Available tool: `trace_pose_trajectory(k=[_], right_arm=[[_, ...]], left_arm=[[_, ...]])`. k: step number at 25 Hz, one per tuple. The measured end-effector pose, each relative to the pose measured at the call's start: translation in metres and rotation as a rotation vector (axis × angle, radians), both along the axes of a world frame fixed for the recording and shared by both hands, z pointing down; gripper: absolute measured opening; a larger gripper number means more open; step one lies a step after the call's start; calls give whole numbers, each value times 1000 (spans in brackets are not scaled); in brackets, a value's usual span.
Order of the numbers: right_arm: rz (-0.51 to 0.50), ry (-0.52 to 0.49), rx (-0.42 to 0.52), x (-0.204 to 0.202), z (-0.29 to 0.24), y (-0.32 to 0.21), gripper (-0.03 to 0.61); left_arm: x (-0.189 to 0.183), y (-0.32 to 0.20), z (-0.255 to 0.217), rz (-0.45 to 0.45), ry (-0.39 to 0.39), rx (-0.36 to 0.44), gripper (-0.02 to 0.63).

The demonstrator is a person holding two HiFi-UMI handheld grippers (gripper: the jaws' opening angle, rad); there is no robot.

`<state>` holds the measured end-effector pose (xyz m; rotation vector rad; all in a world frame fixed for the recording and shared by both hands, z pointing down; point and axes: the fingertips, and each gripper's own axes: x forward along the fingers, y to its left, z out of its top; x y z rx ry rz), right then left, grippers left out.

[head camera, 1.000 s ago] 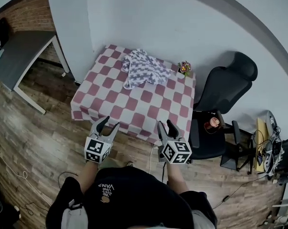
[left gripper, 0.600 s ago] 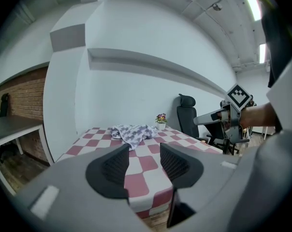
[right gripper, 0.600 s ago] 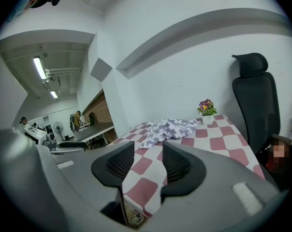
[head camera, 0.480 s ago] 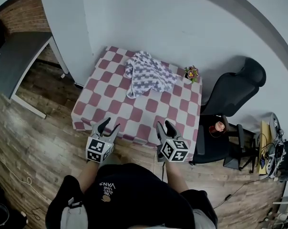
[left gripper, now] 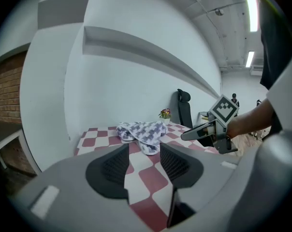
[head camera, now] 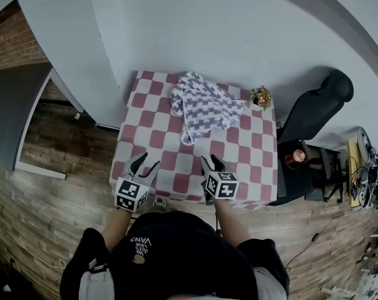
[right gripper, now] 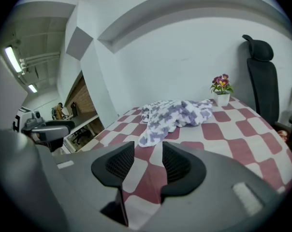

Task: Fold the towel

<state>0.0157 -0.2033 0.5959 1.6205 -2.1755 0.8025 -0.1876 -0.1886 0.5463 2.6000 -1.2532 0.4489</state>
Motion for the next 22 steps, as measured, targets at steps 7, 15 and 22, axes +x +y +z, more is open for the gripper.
trace_pose_trajectory(k=[7, 15, 22], right_arm=[[-13, 162, -69, -37, 33, -60, 172], [-95, 369, -165, -47, 75, -104, 164], [-145, 203, -76, -43, 42, -106, 23]], left_arm=[[-33, -27, 10, 81, -12, -34, 175], [-50, -34, 24, 42, -3, -85, 174], [-15, -29, 25, 54, -23, -93, 173]])
